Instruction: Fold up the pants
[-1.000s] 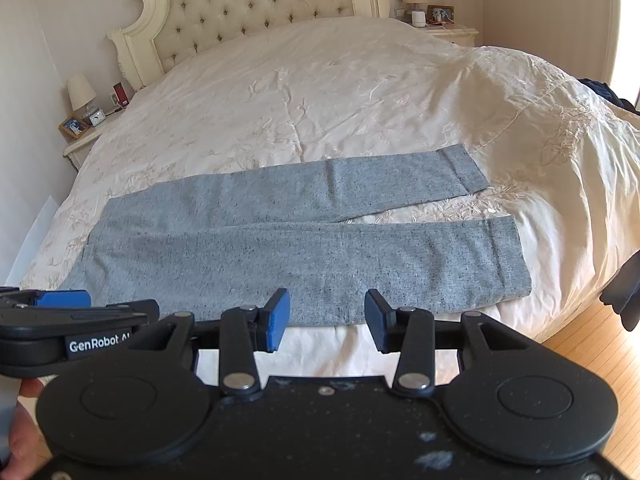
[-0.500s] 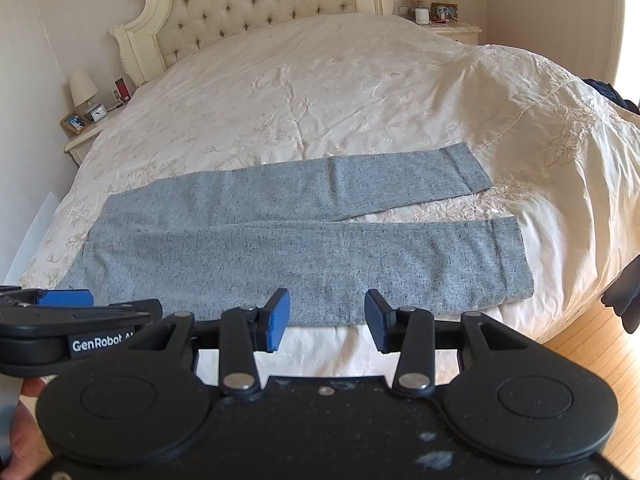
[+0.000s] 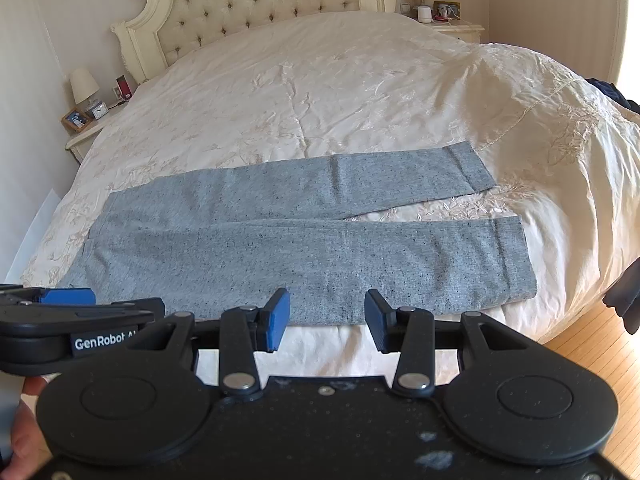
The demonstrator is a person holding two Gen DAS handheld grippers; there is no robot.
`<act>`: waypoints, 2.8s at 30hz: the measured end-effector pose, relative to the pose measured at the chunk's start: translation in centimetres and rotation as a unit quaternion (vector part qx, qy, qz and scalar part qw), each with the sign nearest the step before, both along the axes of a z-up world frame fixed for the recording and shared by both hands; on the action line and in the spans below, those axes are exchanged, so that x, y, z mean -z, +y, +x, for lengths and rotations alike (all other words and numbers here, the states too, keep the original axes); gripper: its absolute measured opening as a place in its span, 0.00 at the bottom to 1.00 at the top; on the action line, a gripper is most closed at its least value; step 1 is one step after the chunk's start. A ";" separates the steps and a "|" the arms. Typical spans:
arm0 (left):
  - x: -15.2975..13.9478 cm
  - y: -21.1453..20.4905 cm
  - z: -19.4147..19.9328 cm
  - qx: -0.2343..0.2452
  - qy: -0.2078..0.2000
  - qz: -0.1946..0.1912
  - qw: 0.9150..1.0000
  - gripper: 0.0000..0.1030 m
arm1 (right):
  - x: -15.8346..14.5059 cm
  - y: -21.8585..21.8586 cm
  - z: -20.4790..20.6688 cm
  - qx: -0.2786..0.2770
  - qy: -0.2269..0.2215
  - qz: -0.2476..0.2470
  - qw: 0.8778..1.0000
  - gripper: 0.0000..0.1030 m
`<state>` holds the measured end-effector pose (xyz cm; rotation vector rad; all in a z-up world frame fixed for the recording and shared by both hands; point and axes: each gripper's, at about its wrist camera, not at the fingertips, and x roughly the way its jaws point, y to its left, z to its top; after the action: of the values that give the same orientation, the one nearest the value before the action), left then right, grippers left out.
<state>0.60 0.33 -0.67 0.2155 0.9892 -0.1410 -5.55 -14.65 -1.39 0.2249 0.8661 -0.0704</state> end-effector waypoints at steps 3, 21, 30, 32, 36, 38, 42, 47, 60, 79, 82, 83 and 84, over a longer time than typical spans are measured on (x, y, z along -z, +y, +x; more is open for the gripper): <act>0.1 0.1 0.0 0.000 0.001 -0.001 1.000 0.67 | 0.1 0.1 0.1 -0.002 0.001 0.000 1.000 0.43; 0.4 0.2 0.5 -0.006 0.008 -0.002 1.000 0.67 | 0.4 0.5 0.7 -0.010 0.006 0.000 1.000 0.43; 0.6 0.5 1.1 -0.010 0.023 -0.009 1.000 0.67 | 0.6 0.6 1.0 -0.015 0.010 0.004 1.000 0.43; 1.1 0.9 1.3 -0.014 0.033 -0.012 0.999 0.67 | 0.7 0.6 1.2 -0.016 0.014 0.006 1.000 0.43; 2.6 2.3 2.3 -0.024 0.067 -0.024 0.997 0.67 | 1.4 0.8 1.6 -0.017 0.025 0.007 1.000 0.43; 3.4 3.2 3.2 -0.033 0.080 -0.024 0.996 0.67 | 2.0 1.1 2.0 -0.013 0.029 0.006 0.999 0.43; 5.4 5.2 5.8 -0.048 0.093 -0.010 0.994 0.67 | 3.4 2.1 3.5 0.003 0.051 -0.018 0.999 0.43; 8.3 7.4 10.8 -0.042 0.097 0.010 0.994 0.66 | 6.8 3.2 7.0 -0.001 0.111 -0.018 0.994 0.43; 18.6 10.8 18.5 0.014 0.169 0.077 0.982 0.65 | 13.7 9.3 19.3 -0.093 0.132 -0.003 0.987 0.42; 20.1 12.1 22.6 -0.016 0.130 0.063 0.989 0.64 | 16.0 7.5 22.6 -0.045 0.142 0.007 0.989 0.42; 20.8 13.5 22.4 -0.031 0.134 0.057 0.989 0.72 | 18.2 5.1 23.4 -0.050 0.165 -0.023 0.985 0.41; 20.8 13.8 22.2 -0.032 0.133 0.056 0.989 0.73 | 19.1 3.7 23.2 -0.044 0.176 -0.040 0.983 0.41; 20.8 14.1 22.1 -0.030 0.132 0.051 0.989 0.73 | 19.9 2.0 22.8 -0.034 0.180 -0.052 0.982 0.40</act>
<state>22.71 14.40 -21.48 0.2652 1.2673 -0.0635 17.27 -12.61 -21.26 0.0849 1.2261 -0.0929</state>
